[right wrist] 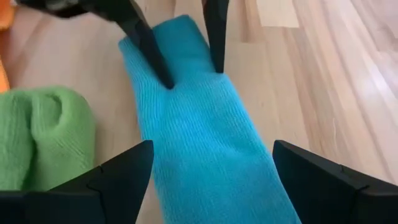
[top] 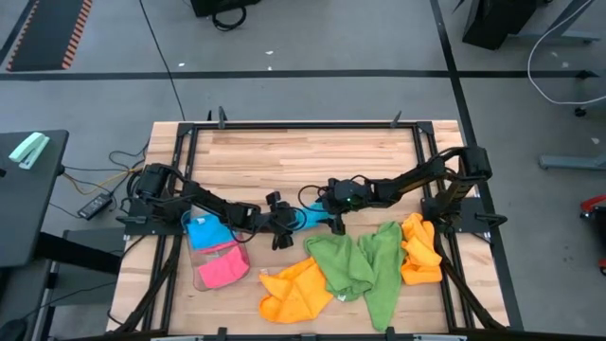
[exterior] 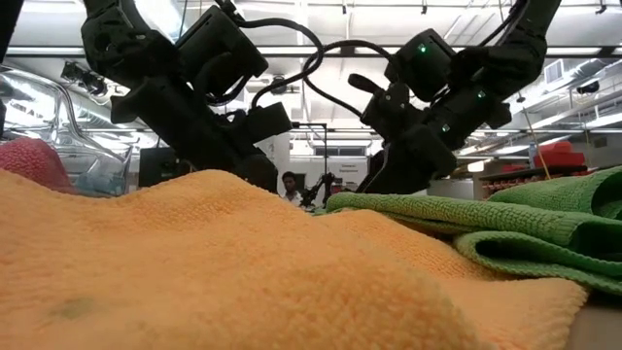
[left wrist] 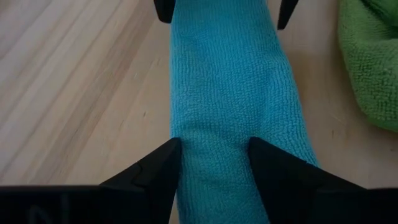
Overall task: Fold microfiber towels
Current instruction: Fold the blue microfiber cloth
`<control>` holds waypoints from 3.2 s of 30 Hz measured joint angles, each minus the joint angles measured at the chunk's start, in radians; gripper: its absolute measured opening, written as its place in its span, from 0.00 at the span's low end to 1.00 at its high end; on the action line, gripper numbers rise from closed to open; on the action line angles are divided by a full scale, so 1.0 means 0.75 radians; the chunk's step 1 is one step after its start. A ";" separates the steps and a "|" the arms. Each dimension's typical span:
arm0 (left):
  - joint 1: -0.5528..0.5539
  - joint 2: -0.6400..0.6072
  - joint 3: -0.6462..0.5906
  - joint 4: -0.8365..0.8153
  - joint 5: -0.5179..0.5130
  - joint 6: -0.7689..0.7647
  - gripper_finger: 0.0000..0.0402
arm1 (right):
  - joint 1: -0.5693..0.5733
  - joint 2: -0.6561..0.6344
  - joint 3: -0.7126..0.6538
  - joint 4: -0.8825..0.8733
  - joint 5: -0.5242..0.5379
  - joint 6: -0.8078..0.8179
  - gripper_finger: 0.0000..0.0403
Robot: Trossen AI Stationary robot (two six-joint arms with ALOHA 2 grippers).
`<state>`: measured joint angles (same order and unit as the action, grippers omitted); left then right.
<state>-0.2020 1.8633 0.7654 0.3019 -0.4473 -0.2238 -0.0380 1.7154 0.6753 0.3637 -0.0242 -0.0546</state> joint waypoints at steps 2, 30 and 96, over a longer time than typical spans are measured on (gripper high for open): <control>0.000 0.000 0.000 0.004 0.000 0.019 0.51 | 0.001 0.001 0.000 -0.004 0.014 -0.026 0.84; -0.014 0.003 -0.002 0.073 -0.063 -0.014 0.41 | 0.048 0.000 0.002 -0.046 0.140 0.187 0.84; -0.122 -0.170 0.003 -0.033 -0.117 0.113 0.35 | 0.254 -0.296 -0.036 -0.286 0.574 0.241 0.84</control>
<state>-0.2934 1.7361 0.7673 0.2774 -0.5354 -0.1388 0.1529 1.4933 0.6487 0.1491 0.4061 0.1261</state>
